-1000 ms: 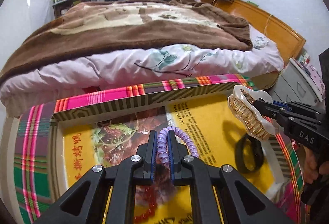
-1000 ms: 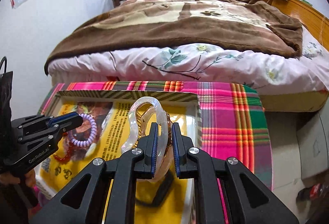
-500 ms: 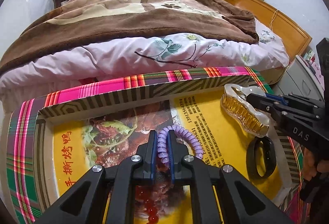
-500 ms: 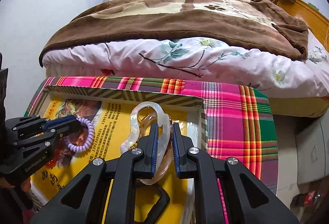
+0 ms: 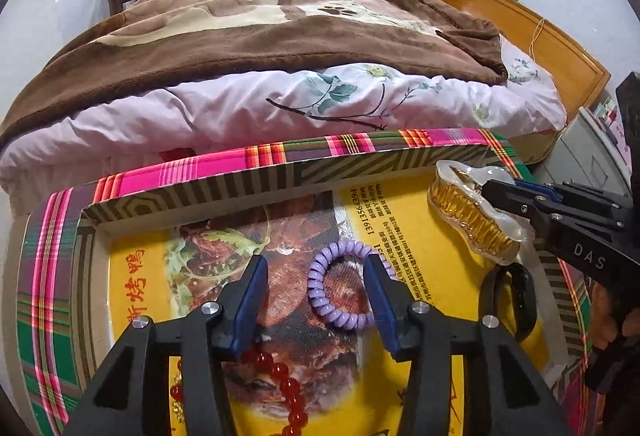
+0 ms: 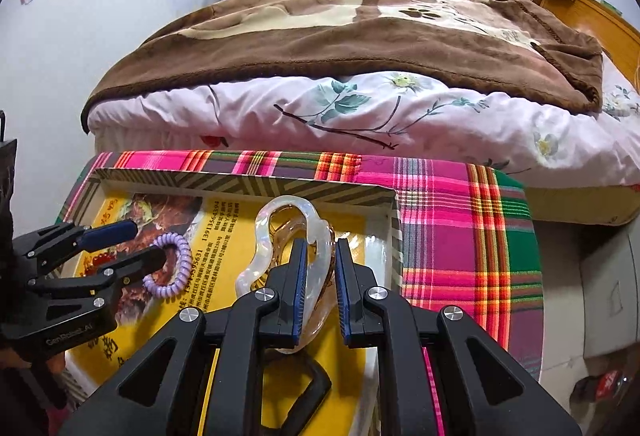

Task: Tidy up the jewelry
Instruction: 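Open the left gripper over the box while the right lowers and releases the dish, then move the right gripper to the rhinestone hair clip and close on it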

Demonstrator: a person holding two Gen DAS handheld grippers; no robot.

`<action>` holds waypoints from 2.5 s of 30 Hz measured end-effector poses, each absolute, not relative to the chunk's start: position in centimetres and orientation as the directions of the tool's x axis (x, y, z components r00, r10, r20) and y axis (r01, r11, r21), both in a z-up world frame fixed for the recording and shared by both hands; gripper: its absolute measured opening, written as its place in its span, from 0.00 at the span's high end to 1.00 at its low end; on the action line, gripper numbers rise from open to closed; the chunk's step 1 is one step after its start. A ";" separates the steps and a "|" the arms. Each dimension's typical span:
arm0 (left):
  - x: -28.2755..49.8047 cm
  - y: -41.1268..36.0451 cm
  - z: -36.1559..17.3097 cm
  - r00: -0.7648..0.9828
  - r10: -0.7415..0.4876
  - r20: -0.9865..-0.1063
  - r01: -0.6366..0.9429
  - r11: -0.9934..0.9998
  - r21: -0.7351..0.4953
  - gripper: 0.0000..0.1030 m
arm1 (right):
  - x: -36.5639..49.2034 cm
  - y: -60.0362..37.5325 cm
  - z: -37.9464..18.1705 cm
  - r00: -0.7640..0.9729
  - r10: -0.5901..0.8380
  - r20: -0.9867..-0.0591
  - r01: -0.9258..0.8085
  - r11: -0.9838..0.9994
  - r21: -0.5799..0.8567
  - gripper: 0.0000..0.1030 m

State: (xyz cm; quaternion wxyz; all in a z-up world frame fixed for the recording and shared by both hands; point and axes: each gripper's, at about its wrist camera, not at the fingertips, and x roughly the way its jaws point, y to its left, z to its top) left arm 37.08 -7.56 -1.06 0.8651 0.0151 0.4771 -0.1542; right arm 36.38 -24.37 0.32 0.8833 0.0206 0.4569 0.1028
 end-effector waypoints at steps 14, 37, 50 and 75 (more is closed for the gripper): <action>31.3 -6.8 2.4 0.549 -0.259 -0.795 0.305 0.947 -0.098 0.40 | 32.0 -24.1 3.7 0.620 0.239 -0.748 -0.166 0.971 0.172 0.70; 12.6 3.0 4.7 0.660 -0.293 -0.691 0.224 0.956 -0.191 0.27 | 15.3 -27.3 1.1 0.641 0.211 -0.738 -0.101 0.976 0.191 0.56; 7.4 5.8 1.0 0.633 -0.306 -0.711 0.175 0.951 -0.253 0.26 | 13.8 -25.8 -2.1 0.611 0.113 -0.783 -0.051 0.993 0.104 0.47; 7.3 4.8 0.3 0.612 -0.301 -0.731 0.177 0.953 -0.244 0.26 | 12.4 -23.9 -3.0 0.618 0.079 -0.782 -0.075 0.996 0.041 0.76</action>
